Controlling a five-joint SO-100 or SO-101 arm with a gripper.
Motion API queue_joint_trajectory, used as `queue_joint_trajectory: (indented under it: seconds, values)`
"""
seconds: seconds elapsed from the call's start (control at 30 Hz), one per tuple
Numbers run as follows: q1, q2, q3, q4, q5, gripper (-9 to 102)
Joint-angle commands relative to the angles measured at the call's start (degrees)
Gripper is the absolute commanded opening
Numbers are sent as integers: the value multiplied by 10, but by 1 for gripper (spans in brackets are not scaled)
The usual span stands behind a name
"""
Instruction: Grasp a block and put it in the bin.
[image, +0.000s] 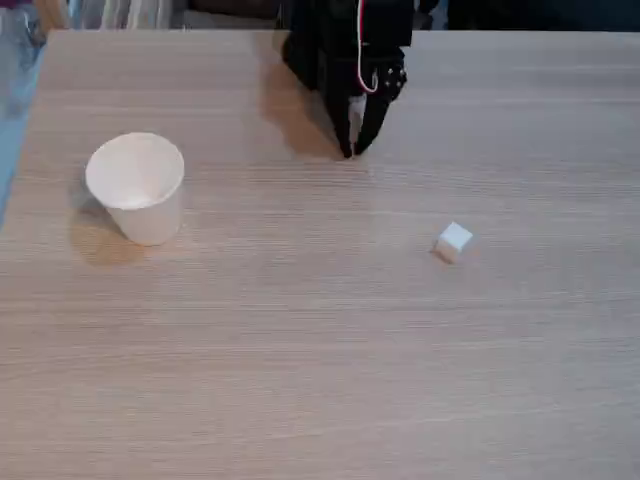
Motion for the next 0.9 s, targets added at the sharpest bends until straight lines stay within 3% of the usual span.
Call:
queue_joint_trajectory:
  seconds: [0.0,0.1,0.87]
  values:
    - [2,1,5,4,2,4]
    - [2,1,5,4,2,0]
    - [10,1,5,4,-4,0]
